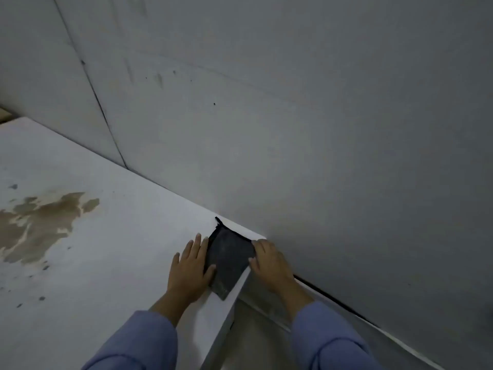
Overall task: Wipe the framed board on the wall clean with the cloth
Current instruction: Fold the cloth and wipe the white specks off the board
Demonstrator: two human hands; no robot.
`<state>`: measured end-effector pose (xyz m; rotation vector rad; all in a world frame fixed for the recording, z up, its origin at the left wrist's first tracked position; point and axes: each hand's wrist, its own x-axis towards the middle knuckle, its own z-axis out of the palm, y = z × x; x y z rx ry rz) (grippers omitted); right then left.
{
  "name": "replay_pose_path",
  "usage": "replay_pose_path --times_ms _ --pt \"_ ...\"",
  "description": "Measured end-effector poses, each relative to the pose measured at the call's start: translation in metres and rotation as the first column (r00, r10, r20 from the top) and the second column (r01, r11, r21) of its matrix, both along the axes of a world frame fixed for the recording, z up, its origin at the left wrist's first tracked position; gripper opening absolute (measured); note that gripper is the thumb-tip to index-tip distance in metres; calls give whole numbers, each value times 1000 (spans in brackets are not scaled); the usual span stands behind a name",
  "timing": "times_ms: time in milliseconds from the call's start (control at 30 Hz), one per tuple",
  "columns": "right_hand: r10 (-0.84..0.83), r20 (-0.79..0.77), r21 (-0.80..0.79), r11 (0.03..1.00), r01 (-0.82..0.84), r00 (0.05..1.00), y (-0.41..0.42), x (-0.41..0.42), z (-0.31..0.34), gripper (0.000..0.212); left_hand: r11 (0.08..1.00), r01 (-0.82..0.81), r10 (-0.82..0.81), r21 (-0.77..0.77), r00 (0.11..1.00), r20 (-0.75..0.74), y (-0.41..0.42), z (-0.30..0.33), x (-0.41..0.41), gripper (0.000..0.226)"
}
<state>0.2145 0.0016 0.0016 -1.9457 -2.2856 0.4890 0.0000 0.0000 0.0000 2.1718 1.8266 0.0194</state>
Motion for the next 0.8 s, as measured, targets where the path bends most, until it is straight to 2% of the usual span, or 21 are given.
replay_pose_path --times_ms 100,200,333,400,500,600,667,733,800 --pt "-51 14 -31 998 51 999 5 -7 -14 49 997 63 -66 -46 996 -67 7 -16 -6 71" --pt "-85 16 17 996 85 996 9 -12 -26 45 990 139 -142 -36 988 -69 12 -29 -11 70" --pt "-192 2 77 979 191 981 10 -17 -33 35 991 134 -134 -15 991 29 11 -35 -12 89" --pt "-205 -17 137 969 205 979 10 -24 -29 28 992 124 -123 -13 989 88 11 -37 -11 86" --pt "-201 -164 217 948 234 966 8 -32 -28 21 993 120 -117 -11 984 137 10 -39 -11 73" --pt "-240 -362 150 939 310 901 10 -40 -22 30 993 110 -103 -33 980 170 12 -38 -12 69" --pt "-272 -497 116 920 373 824 10 -41 -13 32 993 105 -92 -54 975 201 15 -28 -11 72" --pt "-243 -623 125 908 400 744 6 -41 8 32 993 120 -114 -3 947 299 23 -6 -7 77" --pt "-174 -690 126 927 353 702 -4 -38 37 33 975 197 -220 98 881 418 32 29 3 83"
